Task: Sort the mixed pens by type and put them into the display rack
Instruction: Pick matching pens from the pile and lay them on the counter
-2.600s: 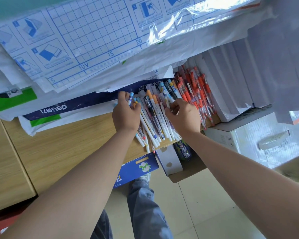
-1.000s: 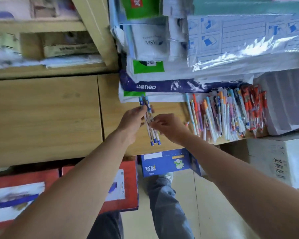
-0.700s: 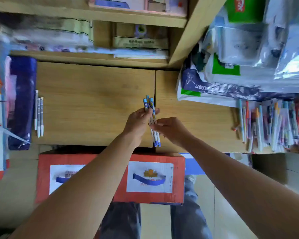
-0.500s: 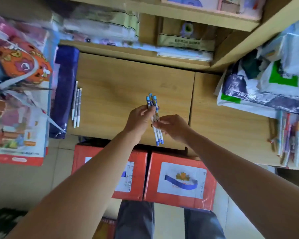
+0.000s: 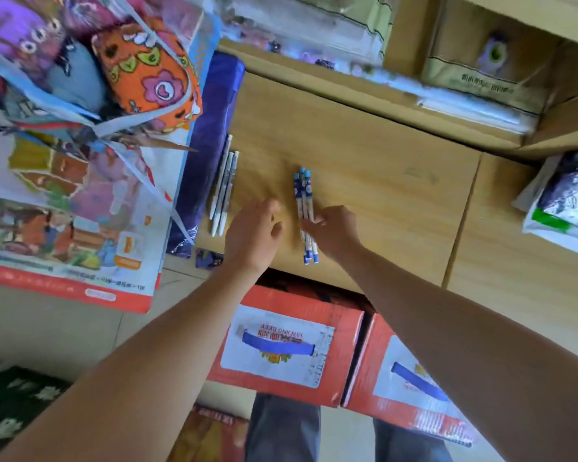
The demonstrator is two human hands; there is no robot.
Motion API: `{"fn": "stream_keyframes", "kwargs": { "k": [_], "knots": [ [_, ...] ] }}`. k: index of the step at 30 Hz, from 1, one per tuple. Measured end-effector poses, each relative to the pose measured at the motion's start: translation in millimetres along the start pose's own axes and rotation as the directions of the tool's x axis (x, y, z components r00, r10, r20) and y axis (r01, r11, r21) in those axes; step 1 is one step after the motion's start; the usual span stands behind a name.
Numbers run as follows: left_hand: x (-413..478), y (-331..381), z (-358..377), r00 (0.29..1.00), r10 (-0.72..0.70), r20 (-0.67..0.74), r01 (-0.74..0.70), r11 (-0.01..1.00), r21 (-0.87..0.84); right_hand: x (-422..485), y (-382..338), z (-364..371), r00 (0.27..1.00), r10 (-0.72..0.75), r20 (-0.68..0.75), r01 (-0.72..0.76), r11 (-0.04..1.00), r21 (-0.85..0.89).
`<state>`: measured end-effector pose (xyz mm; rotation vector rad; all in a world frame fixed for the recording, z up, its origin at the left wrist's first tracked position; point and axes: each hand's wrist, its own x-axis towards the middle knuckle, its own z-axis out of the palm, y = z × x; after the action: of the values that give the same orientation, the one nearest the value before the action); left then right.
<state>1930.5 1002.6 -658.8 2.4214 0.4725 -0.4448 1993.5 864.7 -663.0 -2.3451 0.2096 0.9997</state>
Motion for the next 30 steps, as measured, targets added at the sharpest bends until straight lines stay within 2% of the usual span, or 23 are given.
{"fn": "stream_keyframes", "kwargs": {
  "k": [5,13,21,30],
  "knots": [
    [8.9,1.9,2.1,1.000,0.021,0.011,-0.020,0.999,-0.035,1.3,-6.0,8.6,0.993,-0.050,-0.103,0.041,0.995,-0.093],
    [14.5,12.2,4.4,1.000,0.020,-0.008,-0.021,0.997,-0.080,-4.4,3.5,0.2,0.980,-0.074,-0.186,0.070,0.997,-0.026],
    [24.1,7.5,0.1,0.999,-0.012,-0.039,0.009,0.995,-0.095,-3.7,-4.7,23.5,0.990,-0.113,-0.085,0.122,0.986,0.115],
    [27.3,-7.5,-11.1,0.998,-0.017,-0.056,0.017,1.000,-0.003,1.3,-15.2,36.9,0.993,-0.109,-0.050,0.118,0.962,0.246]
  ]
}}
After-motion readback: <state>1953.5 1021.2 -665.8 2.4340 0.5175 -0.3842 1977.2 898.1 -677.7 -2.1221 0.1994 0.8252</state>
